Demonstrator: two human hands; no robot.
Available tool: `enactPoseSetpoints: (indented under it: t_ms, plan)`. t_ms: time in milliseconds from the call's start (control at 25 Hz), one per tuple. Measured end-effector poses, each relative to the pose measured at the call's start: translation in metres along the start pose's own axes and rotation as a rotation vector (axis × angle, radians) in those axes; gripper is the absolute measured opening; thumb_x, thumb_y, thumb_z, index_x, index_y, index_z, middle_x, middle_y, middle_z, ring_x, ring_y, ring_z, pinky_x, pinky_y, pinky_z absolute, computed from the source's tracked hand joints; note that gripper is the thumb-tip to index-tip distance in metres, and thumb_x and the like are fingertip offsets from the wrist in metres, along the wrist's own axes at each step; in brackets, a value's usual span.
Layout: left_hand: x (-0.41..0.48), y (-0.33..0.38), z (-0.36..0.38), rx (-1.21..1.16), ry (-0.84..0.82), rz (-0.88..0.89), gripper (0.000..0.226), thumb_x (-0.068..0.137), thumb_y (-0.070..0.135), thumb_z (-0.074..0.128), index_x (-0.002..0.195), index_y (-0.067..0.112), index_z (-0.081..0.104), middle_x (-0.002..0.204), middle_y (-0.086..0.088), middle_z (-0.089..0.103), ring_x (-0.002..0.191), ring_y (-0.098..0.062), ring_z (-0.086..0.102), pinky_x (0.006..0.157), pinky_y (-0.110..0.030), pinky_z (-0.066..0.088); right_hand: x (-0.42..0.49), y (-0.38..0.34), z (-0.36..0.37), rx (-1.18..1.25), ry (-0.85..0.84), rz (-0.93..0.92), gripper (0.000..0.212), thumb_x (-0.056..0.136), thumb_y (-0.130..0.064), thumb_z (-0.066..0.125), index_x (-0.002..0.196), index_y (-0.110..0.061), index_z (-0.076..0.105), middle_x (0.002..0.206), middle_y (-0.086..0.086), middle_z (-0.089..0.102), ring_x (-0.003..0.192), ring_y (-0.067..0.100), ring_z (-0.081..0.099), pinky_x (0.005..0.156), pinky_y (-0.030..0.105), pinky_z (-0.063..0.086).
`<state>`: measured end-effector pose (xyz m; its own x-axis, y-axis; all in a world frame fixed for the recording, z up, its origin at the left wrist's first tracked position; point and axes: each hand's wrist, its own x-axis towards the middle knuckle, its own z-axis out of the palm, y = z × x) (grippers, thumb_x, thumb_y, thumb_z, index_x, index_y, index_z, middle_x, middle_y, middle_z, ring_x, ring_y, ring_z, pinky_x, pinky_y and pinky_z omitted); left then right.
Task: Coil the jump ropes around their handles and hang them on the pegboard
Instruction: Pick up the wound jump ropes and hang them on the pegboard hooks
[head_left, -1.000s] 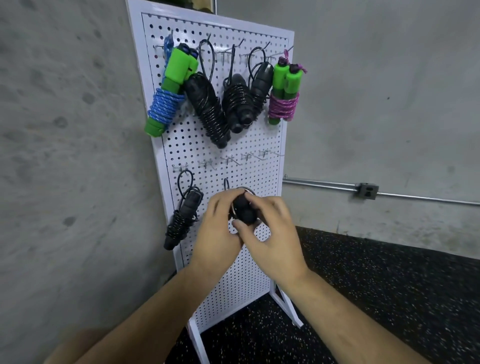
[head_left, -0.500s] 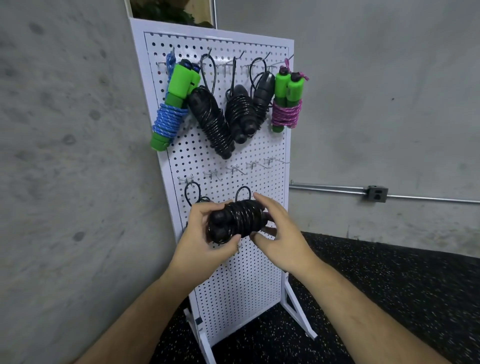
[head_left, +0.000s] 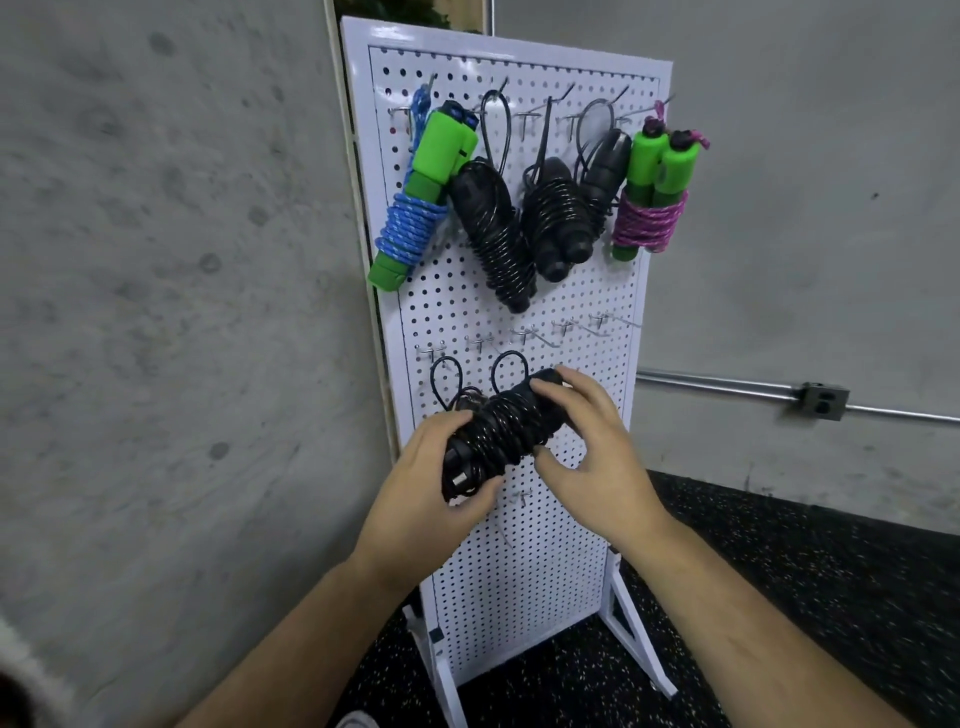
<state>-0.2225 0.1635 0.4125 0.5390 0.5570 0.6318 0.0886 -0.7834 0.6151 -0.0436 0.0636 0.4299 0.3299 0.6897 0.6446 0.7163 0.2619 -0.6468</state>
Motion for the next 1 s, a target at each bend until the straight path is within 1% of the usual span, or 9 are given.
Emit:
enactPoseSetpoints:
  t_ms: [200,280,360,440,600,680,760,840,1000]
  plan:
    - [0.012,-0.004,0.001,0.080,0.016,-0.007,0.064,0.087,0.030,0.078,0.130,0.053,0.036,0.128,0.041,0.040,0.122,0.002,0.052,0.104,-0.031,0.050,0.015,0.010,0.011,0.014,0.018,0.012,0.062,0.088,-0.005,0.068,0.142,-0.032,0.053,0.153,-0.015,0.034,0.142,-0.003,0.032,0.120,0.036,0.033]
    - [0.017,-0.010,0.004,0.131,0.022,0.002,0.064,0.087,0.030,0.078,0.133,0.048,0.037,0.123,0.050,0.034,0.121,0.003,0.048,0.107,-0.033,0.047,0.022,0.017,0.015,0.019,0.015,0.007,0.062,0.088,-0.005,0.068,0.142,-0.030,0.053,0.153,-0.014,0.035,0.143,-0.002,0.032,0.120,0.037,0.033]
    - [0.022,-0.017,0.008,0.216,0.059,0.002,0.059,0.085,0.031,0.079,0.134,0.035,0.046,0.117,0.042,0.038,0.117,0.003,0.041,0.108,-0.035,0.042,0.028,0.025,0.019,0.010,-0.001,0.004,0.062,0.088,-0.004,0.068,0.142,-0.029,0.053,0.154,-0.013,0.034,0.144,-0.001,0.031,0.121,0.038,0.032]
    - [0.025,-0.023,0.014,0.350,0.128,0.040,0.058,0.081,0.033,0.082,0.131,0.023,0.054,0.115,0.026,0.044,0.115,0.001,0.036,0.105,-0.032,0.032,0.030,0.032,0.022,-0.010,-0.017,0.015,0.064,0.088,-0.001,0.067,0.143,-0.031,0.052,0.156,-0.013,0.032,0.145,-0.001,0.029,0.122,0.038,0.030]
    - [0.026,-0.033,0.027,0.473,0.104,0.058,0.059,0.082,0.036,0.081,0.130,0.017,0.054,0.122,0.006,0.057,0.116,-0.010,0.037,0.094,-0.022,0.019,0.032,0.040,0.022,-0.120,-0.041,-0.011,0.068,0.088,0.002,0.064,0.145,-0.033,0.050,0.161,-0.015,0.025,0.148,0.000,0.023,0.122,0.025,0.024]
    - [0.024,-0.037,0.032,0.487,0.079,0.056,0.058,0.083,0.035,0.080,0.131,0.015,0.054,0.130,0.003,0.057,0.119,-0.011,0.037,0.095,-0.021,0.019,0.031,0.043,0.020,-0.188,-0.070,-0.022,0.069,0.090,0.000,0.063,0.146,-0.035,0.047,0.163,-0.018,0.020,0.149,0.000,0.020,0.117,0.015,0.022]
    - [0.021,-0.041,0.036,0.519,0.062,0.058,0.055,0.085,0.037,0.078,0.131,0.015,0.056,0.138,0.003,0.054,0.126,-0.013,0.038,0.102,-0.027,0.024,0.028,0.048,0.020,-0.231,-0.105,-0.022,0.066,0.092,-0.005,0.062,0.148,-0.035,0.044,0.164,-0.020,0.016,0.149,-0.002,0.018,0.111,0.010,0.022]
    - [0.016,-0.044,0.040,0.549,0.021,0.064,0.053,0.087,0.038,0.075,0.132,0.016,0.058,0.142,0.002,0.053,0.130,-0.018,0.041,0.107,-0.038,0.032,0.022,0.052,0.022,-0.253,-0.140,-0.021,0.061,0.095,-0.013,0.062,0.149,-0.035,0.043,0.164,-0.020,0.015,0.149,-0.002,0.018,0.111,0.013,0.023]
    - [0.011,-0.042,0.043,0.556,-0.024,0.069,0.058,0.089,0.038,0.072,0.139,0.015,0.055,0.144,0.001,0.051,0.134,-0.019,0.040,0.111,-0.042,0.033,0.006,0.051,0.025,-0.307,-0.194,-0.013,0.057,0.099,-0.029,0.059,0.151,-0.037,0.039,0.164,-0.018,0.018,0.149,0.001,0.018,0.112,0.018,0.021]
